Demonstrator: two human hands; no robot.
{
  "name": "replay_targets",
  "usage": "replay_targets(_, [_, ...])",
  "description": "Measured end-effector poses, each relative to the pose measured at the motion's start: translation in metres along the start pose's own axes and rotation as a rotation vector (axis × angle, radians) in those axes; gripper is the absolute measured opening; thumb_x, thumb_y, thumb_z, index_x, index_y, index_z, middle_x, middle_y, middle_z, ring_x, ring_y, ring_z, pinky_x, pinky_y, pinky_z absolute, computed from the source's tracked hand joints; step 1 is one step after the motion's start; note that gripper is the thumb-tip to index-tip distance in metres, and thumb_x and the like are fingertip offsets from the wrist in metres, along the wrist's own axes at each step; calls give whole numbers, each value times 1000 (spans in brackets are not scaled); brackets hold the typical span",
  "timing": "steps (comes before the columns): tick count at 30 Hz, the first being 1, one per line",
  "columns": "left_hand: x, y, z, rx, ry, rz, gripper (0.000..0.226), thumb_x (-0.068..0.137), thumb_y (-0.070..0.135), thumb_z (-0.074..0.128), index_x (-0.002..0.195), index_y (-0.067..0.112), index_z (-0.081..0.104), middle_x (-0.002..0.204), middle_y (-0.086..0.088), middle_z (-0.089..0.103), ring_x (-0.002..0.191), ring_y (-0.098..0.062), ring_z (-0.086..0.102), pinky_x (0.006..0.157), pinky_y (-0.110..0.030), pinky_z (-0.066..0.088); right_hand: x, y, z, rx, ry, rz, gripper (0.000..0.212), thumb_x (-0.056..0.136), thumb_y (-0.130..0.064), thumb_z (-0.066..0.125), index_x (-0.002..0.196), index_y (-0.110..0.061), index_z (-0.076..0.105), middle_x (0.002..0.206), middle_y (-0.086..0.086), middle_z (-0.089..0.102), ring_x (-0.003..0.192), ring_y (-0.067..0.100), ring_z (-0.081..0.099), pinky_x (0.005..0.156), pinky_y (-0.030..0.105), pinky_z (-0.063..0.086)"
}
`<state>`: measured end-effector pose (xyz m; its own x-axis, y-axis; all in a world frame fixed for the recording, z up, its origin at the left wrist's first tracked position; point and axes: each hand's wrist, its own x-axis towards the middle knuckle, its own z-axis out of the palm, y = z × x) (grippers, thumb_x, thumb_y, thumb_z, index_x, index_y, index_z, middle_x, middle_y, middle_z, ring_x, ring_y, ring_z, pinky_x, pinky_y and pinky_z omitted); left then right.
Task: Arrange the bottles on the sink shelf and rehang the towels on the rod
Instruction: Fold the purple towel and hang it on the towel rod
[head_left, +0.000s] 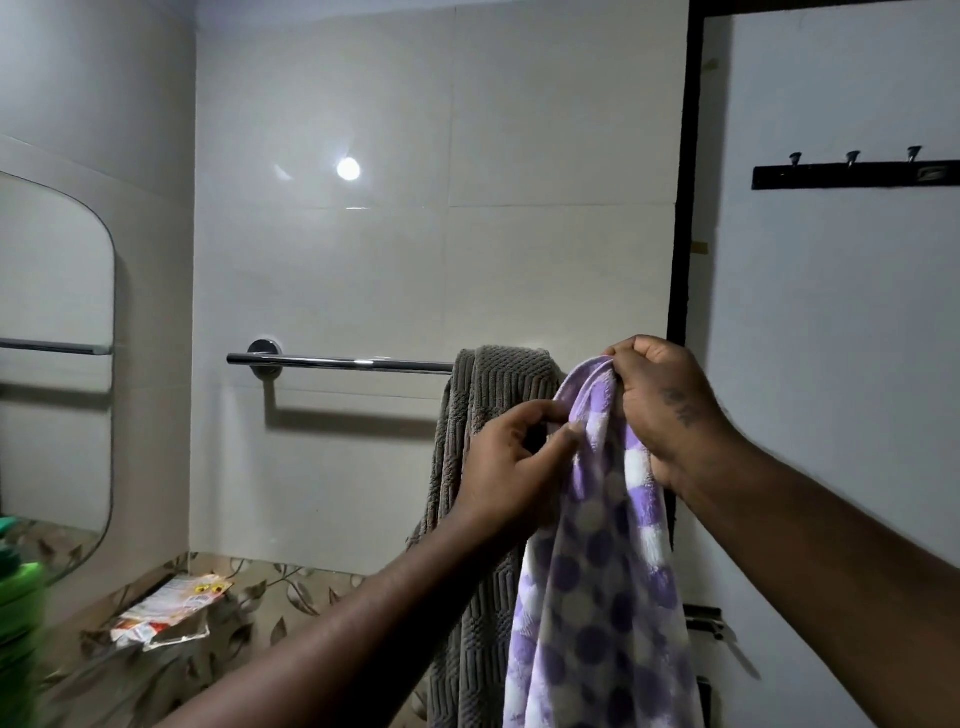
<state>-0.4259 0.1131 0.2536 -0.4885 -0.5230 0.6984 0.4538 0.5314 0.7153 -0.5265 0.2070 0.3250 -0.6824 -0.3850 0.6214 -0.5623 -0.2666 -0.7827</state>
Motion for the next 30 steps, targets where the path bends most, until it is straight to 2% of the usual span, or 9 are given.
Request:
replay_targets(6, [0, 2, 5, -157, -189, 2, 20, 88, 28, 79, 83, 14, 66, 73, -8, 60, 69, -18, 47, 60, -34, 37, -1, 1, -3, 29, -41, 29, 20, 75, -29, 53, 62, -22, 65, 60, 2, 54, 66, 23, 47, 65, 41, 43])
replay_targets(10, [0, -19, -3, 256, -386, 0, 49, 85, 55, 68, 86, 6, 67, 74, -6, 62, 71, -12, 49, 61, -39, 45, 5, 7, -12, 47, -27, 42, 34, 91, -18, 51, 60, -22, 65, 54, -4, 54, 63, 21, 50, 67, 38, 43])
replay_targets(13, [-12, -31, -11, 223, -510, -157, 65, 82, 62, 74, 94, -2, 68, 82, -5, 61, 77, -17, 48, 63, -43, 41, 10, 8, -18, 63, 69, 55, 35, 86, -16, 49, 56, -24, 65, 48, -11, 54, 60, 22, 52, 68, 36, 44])
replay_targets(19, [-8, -15, -28, -121, -294, -180, 48, 81, 40, 81, 81, -5, 63, 80, -14, 59, 77, -26, 49, 66, -38, 38, 15, 14, -34, 75, 223, 118, 28, 86, -8, 47, 62, -15, 60, 60, -1, 57, 65, 24, 53, 67, 34, 44])
replay_targets(21, [-4, -6, -26, -154, -179, -138, 42, 84, 36, 76, 79, -2, 60, 76, -11, 54, 72, -24, 45, 62, -36, 37, 8, 6, -34, -9, 90, 24, 24, 86, -16, 54, 64, -15, 63, 59, -5, 57, 62, 20, 53, 60, 31, 39])
replay_targets(23, [0, -2, -21, -84, -134, -66, 51, 85, 38, 73, 86, -10, 56, 77, -10, 53, 73, -22, 44, 66, -40, 36, -1, -2, -33, -84, -218, -61, 27, 82, -41, 69, 78, -14, 72, 65, -11, 64, 59, 12, 56, 57, 31, 42])
replay_targets(25, [3, 1, -17, 45, -127, 53, 50, 82, 43, 71, 80, -5, 55, 72, -4, 46, 71, -16, 39, 62, -36, 31, -5, -7, -33, -280, -535, -110, 55, 67, -67, 77, 102, -26, 77, 92, -13, 75, 80, 4, 69, 76, 32, 55])
replay_targets(27, [4, 6, -16, 143, -133, 148, 47, 78, 43, 72, 70, 4, 48, 68, 2, 38, 67, -12, 33, 57, -33, 25, -8, -9, -33, -522, -708, -169, 47, 71, -67, 79, 106, -35, 78, 95, -13, 77, 87, 0, 68, 84, 30, 55])
replay_targets(30, [5, 7, -19, 155, -188, 180, 41, 84, 29, 74, 70, 1, 47, 67, 1, 38, 66, -11, 34, 56, -33, 25, -6, -8, -35, -536, -694, -250, 27, 89, -48, 71, 83, -23, 79, 72, 1, 74, 66, 9, 62, 73, 44, 56])
